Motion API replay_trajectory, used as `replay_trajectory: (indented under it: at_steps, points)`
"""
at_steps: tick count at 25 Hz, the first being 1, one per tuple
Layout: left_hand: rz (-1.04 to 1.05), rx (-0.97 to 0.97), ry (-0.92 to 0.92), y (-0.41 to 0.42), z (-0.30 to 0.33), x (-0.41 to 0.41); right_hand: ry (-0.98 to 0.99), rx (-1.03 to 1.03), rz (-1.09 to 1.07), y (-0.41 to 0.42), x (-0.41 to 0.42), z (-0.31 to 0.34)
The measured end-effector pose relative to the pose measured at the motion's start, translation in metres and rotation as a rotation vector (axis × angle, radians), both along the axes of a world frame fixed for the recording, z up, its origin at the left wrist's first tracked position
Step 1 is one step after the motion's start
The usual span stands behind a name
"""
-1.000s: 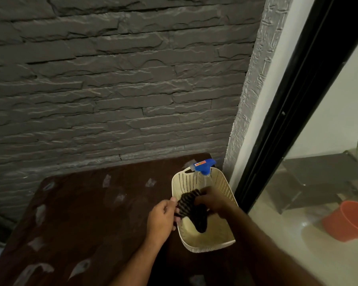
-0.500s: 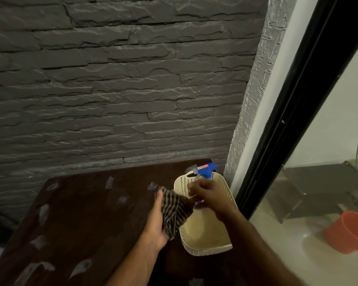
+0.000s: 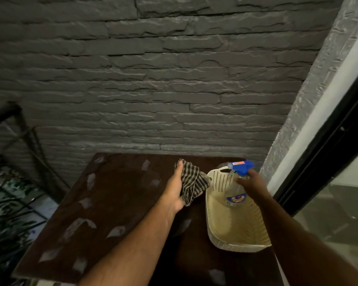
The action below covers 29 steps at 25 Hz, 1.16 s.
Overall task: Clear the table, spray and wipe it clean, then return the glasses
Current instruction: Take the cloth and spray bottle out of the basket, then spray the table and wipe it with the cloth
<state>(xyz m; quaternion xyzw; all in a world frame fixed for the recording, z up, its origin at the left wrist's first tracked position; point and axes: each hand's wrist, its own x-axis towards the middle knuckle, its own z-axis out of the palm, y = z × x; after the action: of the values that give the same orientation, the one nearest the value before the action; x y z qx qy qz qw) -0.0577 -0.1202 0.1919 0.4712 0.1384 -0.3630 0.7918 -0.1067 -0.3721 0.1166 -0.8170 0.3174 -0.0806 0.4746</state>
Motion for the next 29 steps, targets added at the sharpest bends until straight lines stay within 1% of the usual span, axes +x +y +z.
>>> replay_trajectory:
  at_steps: [2, 4, 6, 7, 8, 9, 10, 11, 12, 13, 14, 16, 18, 20, 23, 26, 29]
  points:
    - [0.018, 0.018, -0.006, 0.011, -0.002, 0.005, -0.022, -0.126, 0.068, 0.008, -0.004, 0.012]
    - [0.05, 0.032, -0.01, 0.028, -0.006, 0.011, -0.05, -0.271, 0.112, 0.019, -0.005, 0.04]
    - [0.087, 0.034, -0.011, 0.047, -0.008, 0.019, -0.151, -0.35, 0.08, 0.035, 0.001, 0.088]
    - [0.106, 0.037, -0.009, 0.056, -0.01, 0.022, -0.229, -0.35, 0.049, 0.043, 0.006, 0.117]
    - [0.128, 0.037, -0.011, 0.066, -0.011, 0.027, -0.338, -0.279, 0.026, 0.055, 0.016, 0.144]
    - [0.146, 0.038, -0.016, 0.075, -0.012, 0.031, -0.477, -0.124, 0.025, 0.068, 0.027, 0.171]
    - [0.155, 0.034, -0.022, 0.083, -0.012, 0.035, -0.63, 0.101, 0.073, 0.08, 0.038, 0.193]
    - [0.16, 0.032, -0.025, 0.093, -0.013, 0.041, -0.731, 0.344, 0.182, 0.095, 0.053, 0.206]
    - [0.169, 0.031, -0.026, 0.101, -0.014, 0.045, -0.741, 0.546, 0.324, 0.115, 0.067, 0.209]
    - [0.18, 0.034, -0.027, 0.111, -0.016, 0.05, -0.661, 0.655, 0.437, 0.139, 0.083, 0.202]
    - [0.199, 0.039, -0.027, 0.125, -0.019, 0.055, -0.546, 0.679, 0.512, 0.17, 0.096, 0.189]
    - [0.243, 0.04, -0.026, 0.155, -0.028, 0.066, -0.328, 0.614, 0.534, 0.227, 0.117, 0.145]
    - [0.31, 0.047, -0.011, 0.198, -0.043, 0.081, -0.197, 0.532, 0.552, 0.281, 0.134, 0.104]
    - [0.353, 0.075, 0.023, 0.245, -0.058, 0.097, -0.119, 0.464, 0.559, 0.325, 0.147, 0.08]
    - [0.416, 0.151, 0.059, 0.316, -0.078, 0.132, -0.026, 0.411, 0.517, 0.378, 0.178, 0.07]
    - [0.397, 0.209, 0.061, 0.369, -0.09, 0.172, 0.026, 0.416, 0.528, 0.424, 0.223, 0.066]
    - [0.379, 0.242, 0.084, 0.402, -0.102, 0.198, 0.071, 0.391, 0.526, 0.459, 0.255, 0.061]
